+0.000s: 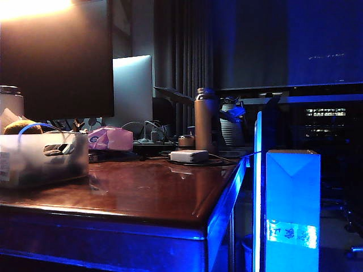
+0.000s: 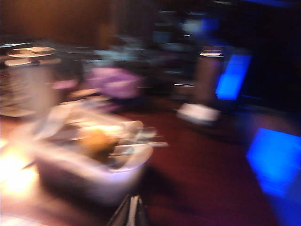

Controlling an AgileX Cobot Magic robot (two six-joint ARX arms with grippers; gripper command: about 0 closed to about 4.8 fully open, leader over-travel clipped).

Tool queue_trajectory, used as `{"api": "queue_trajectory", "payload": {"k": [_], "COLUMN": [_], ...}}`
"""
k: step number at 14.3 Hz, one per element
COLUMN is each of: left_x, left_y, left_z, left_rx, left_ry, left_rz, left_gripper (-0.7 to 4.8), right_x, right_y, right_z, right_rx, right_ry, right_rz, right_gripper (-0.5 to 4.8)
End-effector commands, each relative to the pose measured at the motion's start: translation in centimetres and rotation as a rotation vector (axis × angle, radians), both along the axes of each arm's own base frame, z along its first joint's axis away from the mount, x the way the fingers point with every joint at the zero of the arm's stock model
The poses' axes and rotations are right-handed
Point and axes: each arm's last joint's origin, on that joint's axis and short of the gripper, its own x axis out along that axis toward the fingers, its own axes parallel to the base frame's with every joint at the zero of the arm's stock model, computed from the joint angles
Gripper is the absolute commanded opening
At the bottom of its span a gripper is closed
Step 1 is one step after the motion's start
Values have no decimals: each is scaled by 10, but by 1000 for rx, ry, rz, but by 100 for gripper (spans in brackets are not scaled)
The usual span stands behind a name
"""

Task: Pick up the kiwi and place it into the translucent box.

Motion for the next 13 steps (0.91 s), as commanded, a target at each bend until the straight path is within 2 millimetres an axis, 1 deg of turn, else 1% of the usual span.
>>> {"api": "queue_trajectory", "payload": {"k": [1, 4, 6, 8, 10, 12, 13], "left_x": [15, 37, 47, 53, 60, 65, 67], "left_y": [6, 10, 12, 14, 15, 16, 16], "left_z": [-19, -48, -69, -83, -103, -125, -132], "left_rx": [-4, -101, -129, -125, -128, -116, -79], "left_ry": [30, 42, 76, 83, 120, 169, 174], "left_rz": [115, 122, 127, 153, 160, 161, 156], "left_gripper": [-3, -3, -3, -3, -3, -3, -3], "right_x": [4, 10, 16, 19, 20, 19, 18], "right_y": [-4, -5, -2, 0, 1, 1, 1], "right_z": [-36, -77, -108, -140, -162, -180, -189], "right_rx": [20, -9, -49, -9, 50, 15, -4], "right_ry": [2, 30, 68, 122, 179, 217, 234], "right_rz": [-192, -353, -378, -399, -403, -403, -394], "right_gripper": [-1, -1, -1, -1, -1, -1, -1]}}
